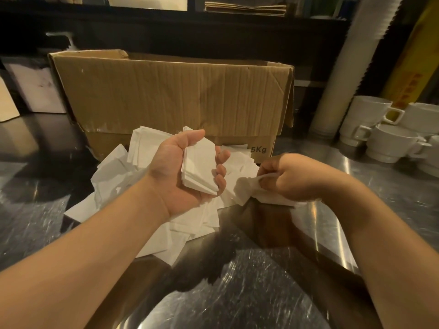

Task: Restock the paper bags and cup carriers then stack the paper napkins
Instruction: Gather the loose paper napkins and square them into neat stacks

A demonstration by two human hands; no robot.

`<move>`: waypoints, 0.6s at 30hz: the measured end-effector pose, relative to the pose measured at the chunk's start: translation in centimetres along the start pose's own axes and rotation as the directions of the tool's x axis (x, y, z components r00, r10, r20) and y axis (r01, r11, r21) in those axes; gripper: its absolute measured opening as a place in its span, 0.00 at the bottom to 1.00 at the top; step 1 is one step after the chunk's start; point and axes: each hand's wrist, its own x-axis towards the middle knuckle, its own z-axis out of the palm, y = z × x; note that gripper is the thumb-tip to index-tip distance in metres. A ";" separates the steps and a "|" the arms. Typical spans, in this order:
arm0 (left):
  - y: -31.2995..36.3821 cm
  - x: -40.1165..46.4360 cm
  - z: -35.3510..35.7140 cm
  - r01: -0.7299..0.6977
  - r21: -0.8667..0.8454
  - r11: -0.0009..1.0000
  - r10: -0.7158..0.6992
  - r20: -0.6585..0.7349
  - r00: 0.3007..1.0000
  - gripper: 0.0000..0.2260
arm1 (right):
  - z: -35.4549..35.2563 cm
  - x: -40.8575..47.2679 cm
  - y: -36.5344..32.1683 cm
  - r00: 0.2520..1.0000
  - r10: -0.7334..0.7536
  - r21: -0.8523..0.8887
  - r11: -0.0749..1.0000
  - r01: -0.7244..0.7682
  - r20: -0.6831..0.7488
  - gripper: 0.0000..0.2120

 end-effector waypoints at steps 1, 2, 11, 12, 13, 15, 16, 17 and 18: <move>0.0 0.0 0.0 -0.001 0.001 1.000 0.001 0.002 1.000 0.20 | -0.1 -0.1 -0.1 1.000 0.002 0.038 0.999 -0.001 -0.029 0.08; -0.1 0.0 0.0 -0.002 0.002 1.000 0.002 0.002 1.000 0.20 | -0.2 -0.2 -0.3 0.998 0.004 0.081 0.997 0.000 -0.059 0.10; 0.0 -0.1 0.0 -0.019 0.002 1.000 0.019 0.020 1.000 0.17 | -0.7 -0.8 -0.6 0.970 -0.058 0.419 0.895 0.155 -0.235 0.08; -0.1 -0.1 0.0 -0.021 -0.001 1.000 0.021 0.032 0.999 0.17 | -0.8 -0.9 -0.7 0.966 -0.061 0.476 0.861 0.178 -0.250 0.09; 0.0 -0.1 -0.1 -0.024 -0.001 1.000 0.024 0.040 0.999 0.18 | -1.0 -1.0 -0.7 0.964 -0.072 0.529 0.825 0.201 -0.256 0.09; 0.0 0.0 -0.1 -0.046 0.003 0.999 0.045 0.054 0.998 0.17 | -1.4 -1.5 -0.6 0.965 -0.121 0.643 0.725 0.246 -0.233 0.13; 0.1 0.1 -0.2 -0.062 0.003 0.998 0.062 0.061 0.996 0.17 | -1.6 -1.7 -0.6 0.964 -0.160 0.702 0.662 0.264 -0.212 0.14; 0.2 0.1 -0.1 -0.079 0.001 0.997 0.079 0.068 0.995 0.17 | -1.7 -1.9 -0.5 0.959 -0.212 0.753 0.595 0.280 -0.190 0.15; 0.2 0.2 -0.2 -0.099 -0.001 0.995 0.099 0.066 0.993 0.17 | -1.8 -2.1 -0.5 0.947 -0.271 0.798 0.525 0.295 -0.172 0.14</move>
